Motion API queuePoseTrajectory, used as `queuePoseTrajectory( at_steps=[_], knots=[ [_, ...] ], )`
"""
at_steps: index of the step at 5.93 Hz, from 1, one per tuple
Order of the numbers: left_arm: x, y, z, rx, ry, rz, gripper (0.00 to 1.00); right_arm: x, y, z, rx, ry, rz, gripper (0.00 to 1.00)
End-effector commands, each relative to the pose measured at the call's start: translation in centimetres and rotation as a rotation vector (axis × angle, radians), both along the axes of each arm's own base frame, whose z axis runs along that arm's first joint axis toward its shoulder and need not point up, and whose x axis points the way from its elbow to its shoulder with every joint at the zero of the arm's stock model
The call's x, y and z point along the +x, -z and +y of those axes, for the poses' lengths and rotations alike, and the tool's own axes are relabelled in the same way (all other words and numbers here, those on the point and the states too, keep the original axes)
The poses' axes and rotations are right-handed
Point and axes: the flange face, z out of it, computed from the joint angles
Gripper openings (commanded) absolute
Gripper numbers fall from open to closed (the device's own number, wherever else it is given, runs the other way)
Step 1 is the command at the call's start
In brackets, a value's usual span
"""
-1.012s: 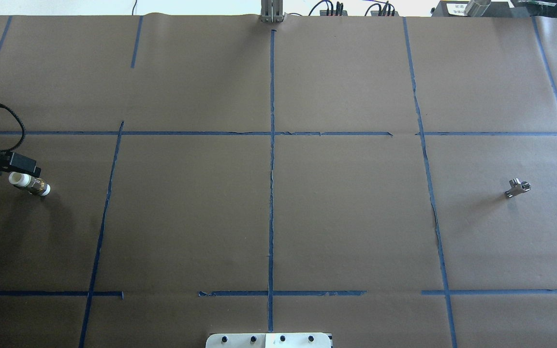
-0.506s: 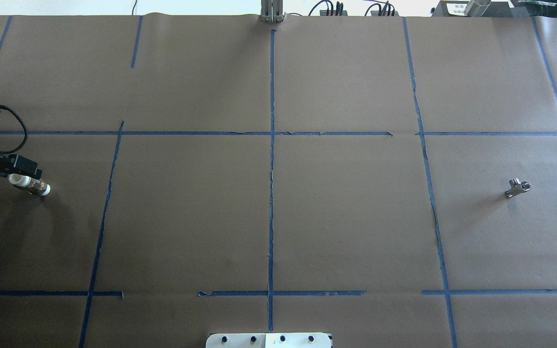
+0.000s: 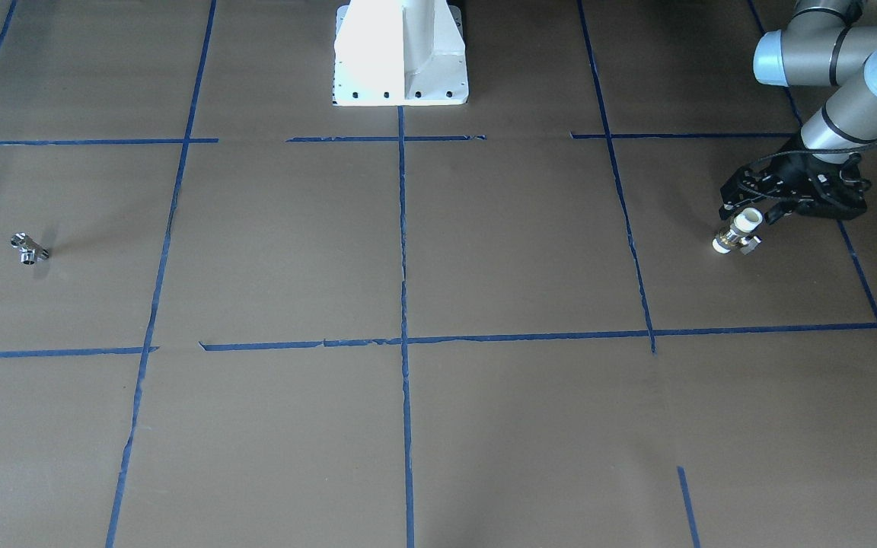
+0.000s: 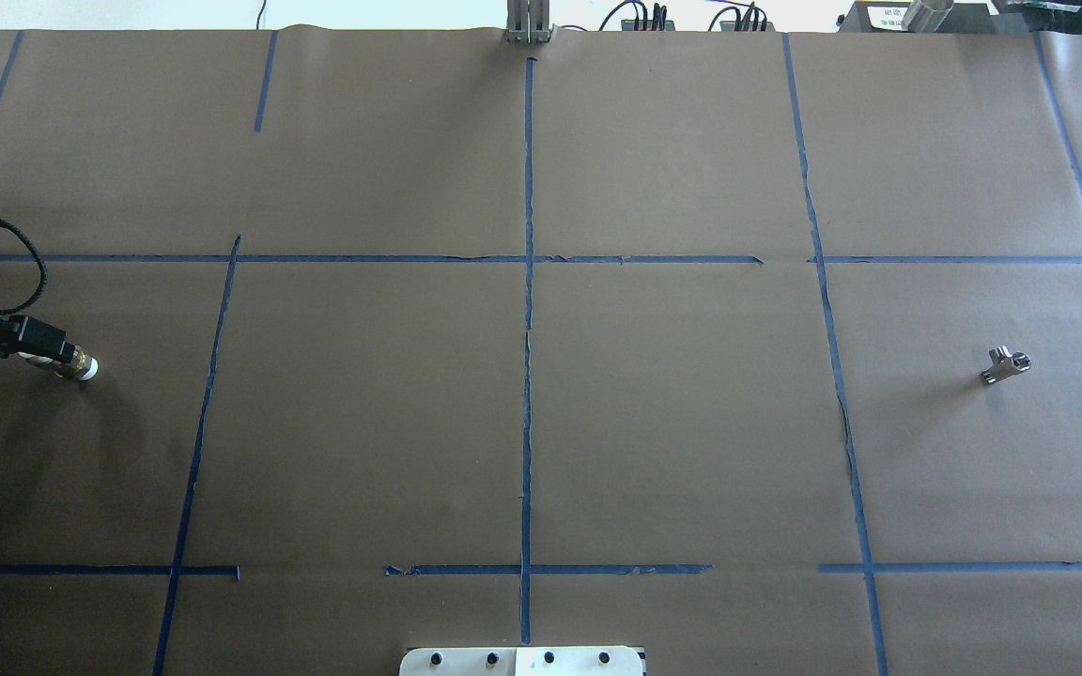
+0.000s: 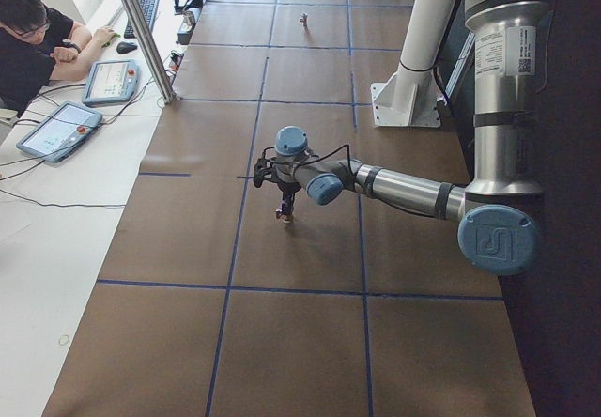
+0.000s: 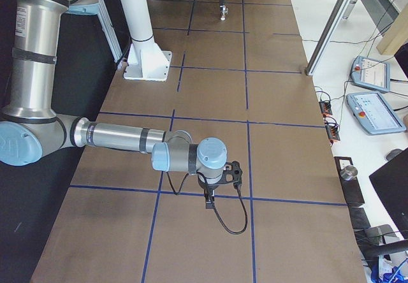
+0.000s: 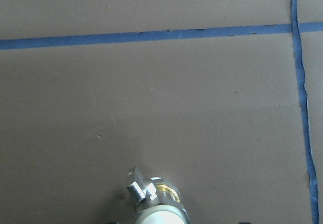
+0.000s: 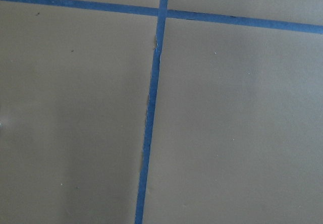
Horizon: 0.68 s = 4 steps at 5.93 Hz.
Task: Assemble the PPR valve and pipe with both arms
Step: 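Lower the left gripper over the valve fitting and close on it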
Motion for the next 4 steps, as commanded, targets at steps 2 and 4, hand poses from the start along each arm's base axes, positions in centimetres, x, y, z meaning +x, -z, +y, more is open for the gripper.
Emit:
queuePoseTrajectory(
  at_steps=[2, 4],
  knots=[
    [0.23, -0.13, 0.55, -0.029, -0.01, -0.021, 0.84, -0.01, 0.0, 0.01, -0.001, -0.001, -0.001, 1.0],
    [0.61, -0.28, 0.39, -0.036, -0.016, -0.027, 0.84, -0.01, -0.07, 0.03, -0.001, 0.001, -0.001, 1.0]
  ],
)
